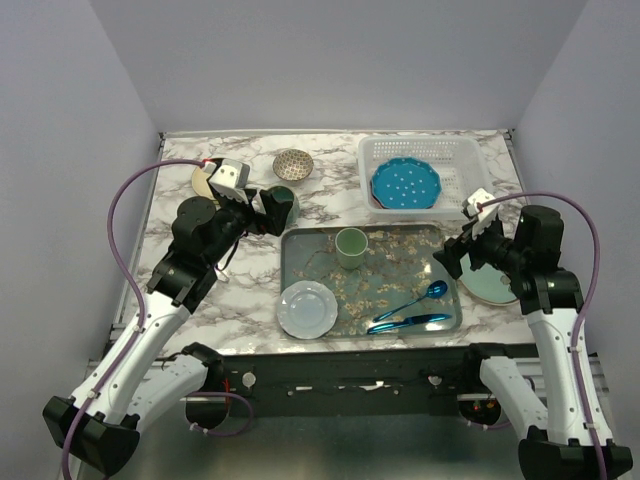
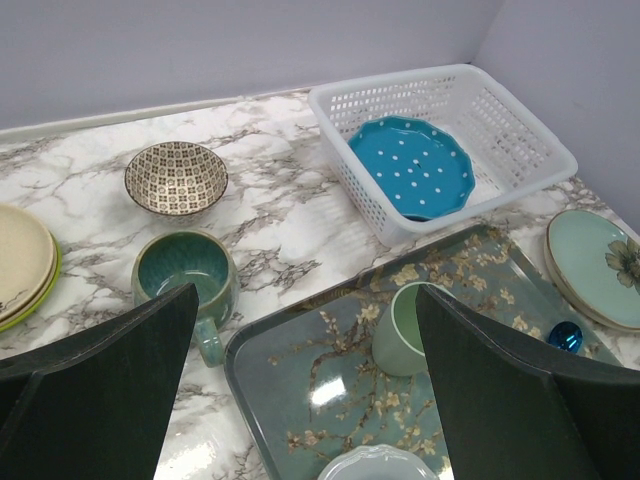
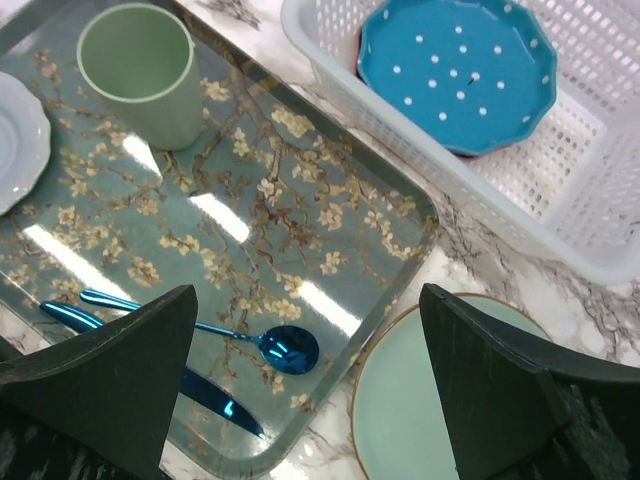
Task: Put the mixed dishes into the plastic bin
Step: Pick up the plate at the center of the board.
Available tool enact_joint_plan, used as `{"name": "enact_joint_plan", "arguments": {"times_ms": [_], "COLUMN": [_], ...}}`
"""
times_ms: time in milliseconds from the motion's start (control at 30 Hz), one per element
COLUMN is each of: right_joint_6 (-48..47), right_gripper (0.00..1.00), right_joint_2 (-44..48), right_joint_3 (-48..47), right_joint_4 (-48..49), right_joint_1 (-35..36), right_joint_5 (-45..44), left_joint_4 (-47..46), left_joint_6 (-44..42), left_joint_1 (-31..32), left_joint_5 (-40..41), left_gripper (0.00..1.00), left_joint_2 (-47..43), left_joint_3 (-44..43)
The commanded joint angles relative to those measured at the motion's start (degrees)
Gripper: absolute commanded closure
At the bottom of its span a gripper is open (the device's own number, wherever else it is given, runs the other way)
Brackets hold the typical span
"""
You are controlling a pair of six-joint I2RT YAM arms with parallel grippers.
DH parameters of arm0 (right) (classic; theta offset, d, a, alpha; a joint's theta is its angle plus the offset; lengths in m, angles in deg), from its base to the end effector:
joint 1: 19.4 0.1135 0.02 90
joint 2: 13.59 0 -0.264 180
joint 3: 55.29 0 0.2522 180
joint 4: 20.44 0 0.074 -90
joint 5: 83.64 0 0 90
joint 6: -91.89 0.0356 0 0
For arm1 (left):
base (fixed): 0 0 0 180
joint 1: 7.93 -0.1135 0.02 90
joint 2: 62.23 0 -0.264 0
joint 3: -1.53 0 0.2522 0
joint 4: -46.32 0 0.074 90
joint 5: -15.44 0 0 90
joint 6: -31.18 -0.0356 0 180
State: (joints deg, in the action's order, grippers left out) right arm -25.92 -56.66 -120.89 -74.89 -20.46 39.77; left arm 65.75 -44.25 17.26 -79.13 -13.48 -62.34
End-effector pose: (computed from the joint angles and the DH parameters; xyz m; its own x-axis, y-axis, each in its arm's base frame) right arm 0.1485 0.0169 0.3356 -0.2568 -0.3848 -0.8866 -0.6463 0.7504 -0.1385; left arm 0.1785 -0.0871 0.3695 -0.1906 -0.1875 -0.9636 0.4631 0.8483 -0.2566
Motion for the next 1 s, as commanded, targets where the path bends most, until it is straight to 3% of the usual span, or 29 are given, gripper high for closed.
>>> {"name": "enact_joint_plan", "arguments": {"times_ms": [0, 333, 733, 967], "right_joint_6": [-2.1, -4.0, -12.8, -10.6], "right_gripper": [0.0, 0.0, 0.0, 0.04], "right_joint_2": [1.8, 2.7, 5.3, -8.9], "right_joint_3": [3.8, 10.1, 20.9, 19.1], "right_joint_4": [-0.4, 3.2, 8.5, 8.4], "right_joint_1": [0.3, 0.3, 0.3, 0.3], "right_joint_5": [-5.1, -9.8, -17.3, -25.4], "left_joint_4": [-0.9, -1.1, -1.2, -1.4], "left_joint_6": [0.5, 0.6, 0.7, 1.0], "left_joint_1": [-0.2, -0.3, -0.2, -0.3], "left_joint_5": [-0.9, -1.0, -1.3, -1.9], "left_gripper": [0.01, 0.01, 0.01, 0.01], "left_joint_2": [-0.7, -0.6, -0.6, -0.4], "left_joint_3": [-0.3, -0.3, -0.3, -0.2]}}
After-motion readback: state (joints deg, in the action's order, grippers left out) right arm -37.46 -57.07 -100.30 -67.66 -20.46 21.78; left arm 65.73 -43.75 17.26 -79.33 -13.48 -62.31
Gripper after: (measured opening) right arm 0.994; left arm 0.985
